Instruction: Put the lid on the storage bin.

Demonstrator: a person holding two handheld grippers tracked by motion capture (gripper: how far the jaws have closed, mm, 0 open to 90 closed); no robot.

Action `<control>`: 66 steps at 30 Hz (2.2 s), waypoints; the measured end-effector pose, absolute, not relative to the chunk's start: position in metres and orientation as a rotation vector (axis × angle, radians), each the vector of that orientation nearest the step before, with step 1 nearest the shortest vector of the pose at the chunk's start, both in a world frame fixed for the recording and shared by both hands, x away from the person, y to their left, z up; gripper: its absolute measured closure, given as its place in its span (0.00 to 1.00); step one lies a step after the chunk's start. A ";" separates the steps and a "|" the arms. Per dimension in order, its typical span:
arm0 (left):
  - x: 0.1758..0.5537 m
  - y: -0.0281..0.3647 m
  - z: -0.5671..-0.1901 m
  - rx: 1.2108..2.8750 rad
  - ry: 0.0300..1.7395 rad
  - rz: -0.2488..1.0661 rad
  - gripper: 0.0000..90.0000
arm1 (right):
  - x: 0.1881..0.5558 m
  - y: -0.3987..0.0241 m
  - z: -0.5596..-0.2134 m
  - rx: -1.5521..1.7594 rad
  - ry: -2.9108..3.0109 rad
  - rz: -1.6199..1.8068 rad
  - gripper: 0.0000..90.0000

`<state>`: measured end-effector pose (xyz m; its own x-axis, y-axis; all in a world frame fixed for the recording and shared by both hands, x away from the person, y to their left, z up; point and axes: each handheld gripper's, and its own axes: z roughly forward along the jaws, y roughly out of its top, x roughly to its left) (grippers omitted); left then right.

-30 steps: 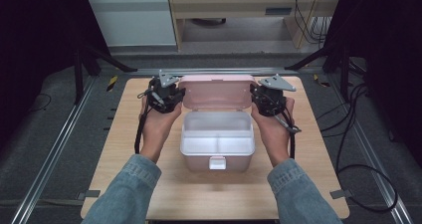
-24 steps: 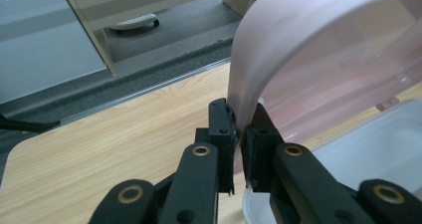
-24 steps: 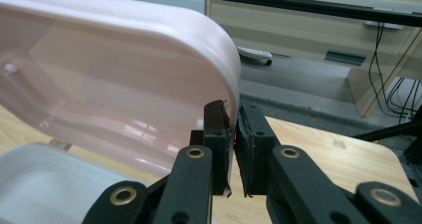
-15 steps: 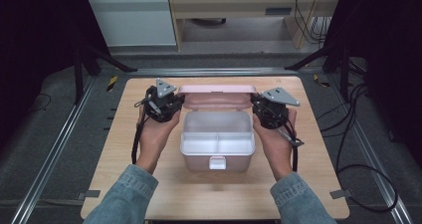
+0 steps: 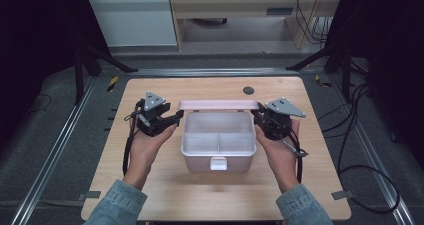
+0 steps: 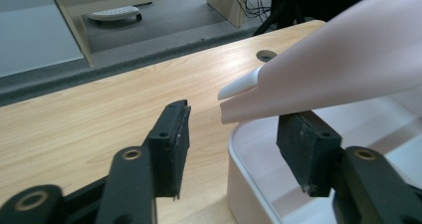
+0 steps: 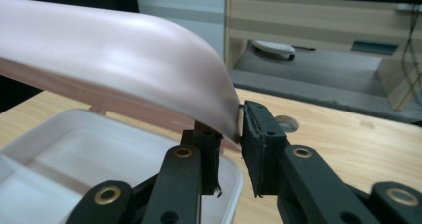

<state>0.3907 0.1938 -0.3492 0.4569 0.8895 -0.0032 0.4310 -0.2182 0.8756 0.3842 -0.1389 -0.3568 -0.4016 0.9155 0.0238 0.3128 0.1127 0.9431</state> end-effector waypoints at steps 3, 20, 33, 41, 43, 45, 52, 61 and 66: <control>0.385 0.196 -0.352 1.829 1.105 0.649 0.49 | 0.381 -0.142 -0.361 1.197 1.813 1.321 0.82; 0.351 0.260 -0.366 1.822 1.148 0.654 0.46 | 0.355 -0.161 -0.372 1.149 2.063 1.249 0.62; 0.357 0.271 -0.375 1.809 1.174 0.699 0.42 | 0.350 -0.175 -0.384 1.098 2.204 1.236 0.35; 0.352 0.255 -0.382 1.820 1.126 0.658 0.40 | 0.355 -0.183 -0.374 1.080 2.281 1.140 0.26; 0.345 0.239 -0.386 1.841 1.075 0.600 0.38 | 0.354 -0.182 -0.371 1.083 2.290 1.098 0.27; 0.343 0.233 -0.387 1.842 1.053 0.578 0.37 | 0.355 -0.182 -0.368 1.094 2.278 1.132 0.28; 0.329 0.195 -0.380 1.885 0.906 0.509 0.34 | 0.359 -0.184 -0.362 1.125 2.239 1.171 0.27; 0.342 0.180 -0.357 1.796 0.884 0.515 0.36 | 0.357 -0.189 -0.371 1.130 2.293 1.125 0.24; 0.340 0.212 -0.359 1.858 0.922 0.454 0.38 | 0.342 -0.218 -0.374 1.167 2.230 1.116 0.24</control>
